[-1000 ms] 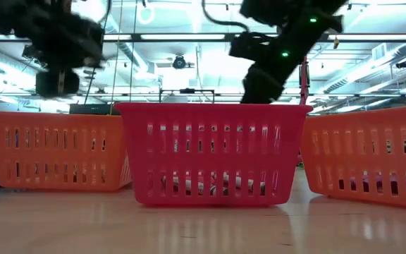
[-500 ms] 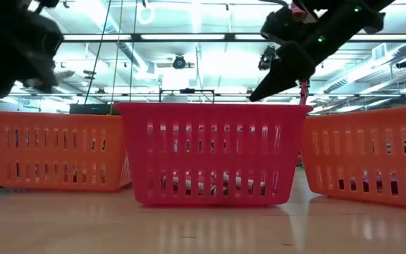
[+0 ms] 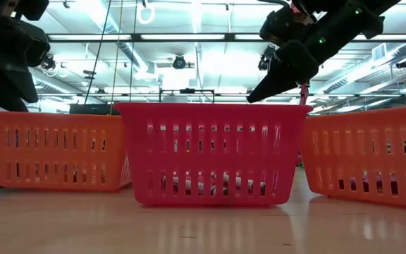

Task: Sort crayons
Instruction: Put the black crayon into the blue bin

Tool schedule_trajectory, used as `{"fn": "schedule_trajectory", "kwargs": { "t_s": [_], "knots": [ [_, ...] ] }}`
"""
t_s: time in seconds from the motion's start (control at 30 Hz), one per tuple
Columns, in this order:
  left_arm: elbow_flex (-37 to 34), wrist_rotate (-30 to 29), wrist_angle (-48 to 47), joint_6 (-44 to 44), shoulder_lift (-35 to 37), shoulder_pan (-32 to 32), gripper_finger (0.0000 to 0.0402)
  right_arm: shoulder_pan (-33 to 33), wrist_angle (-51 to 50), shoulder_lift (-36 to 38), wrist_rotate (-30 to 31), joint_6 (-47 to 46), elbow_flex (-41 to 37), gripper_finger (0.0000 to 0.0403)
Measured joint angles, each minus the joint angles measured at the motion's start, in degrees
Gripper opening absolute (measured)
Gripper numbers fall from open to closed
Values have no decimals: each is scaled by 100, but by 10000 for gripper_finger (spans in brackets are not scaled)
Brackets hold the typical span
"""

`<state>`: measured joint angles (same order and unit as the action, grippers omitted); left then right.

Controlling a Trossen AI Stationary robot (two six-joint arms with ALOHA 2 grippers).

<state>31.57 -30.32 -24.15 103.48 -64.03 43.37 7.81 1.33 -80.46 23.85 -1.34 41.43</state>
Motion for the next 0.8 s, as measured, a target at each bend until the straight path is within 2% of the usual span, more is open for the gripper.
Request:
{"fn": "schedule_trajectory", "kwargs": {
  "t_s": [0.17, 0.3, 0.57, 0.8],
  "knots": [
    [0, 63, -220, 7, 88, -24, 146, -2, -4, -1, -2, 2, 0, 144],
    [8, 89, -220, -206, 145, -350, 145, -4, 13, -1, 1, 2, 0, 144],
    [866, 82, -205, -2606, -110, -1534, 121, -63, 21, -1, 40, 2, 0, 144],
    [1799, 571, -184, -4435, -1497, -2839, 119, -173, -266, -1, 165, -325, 2, 144]
  ]
}}
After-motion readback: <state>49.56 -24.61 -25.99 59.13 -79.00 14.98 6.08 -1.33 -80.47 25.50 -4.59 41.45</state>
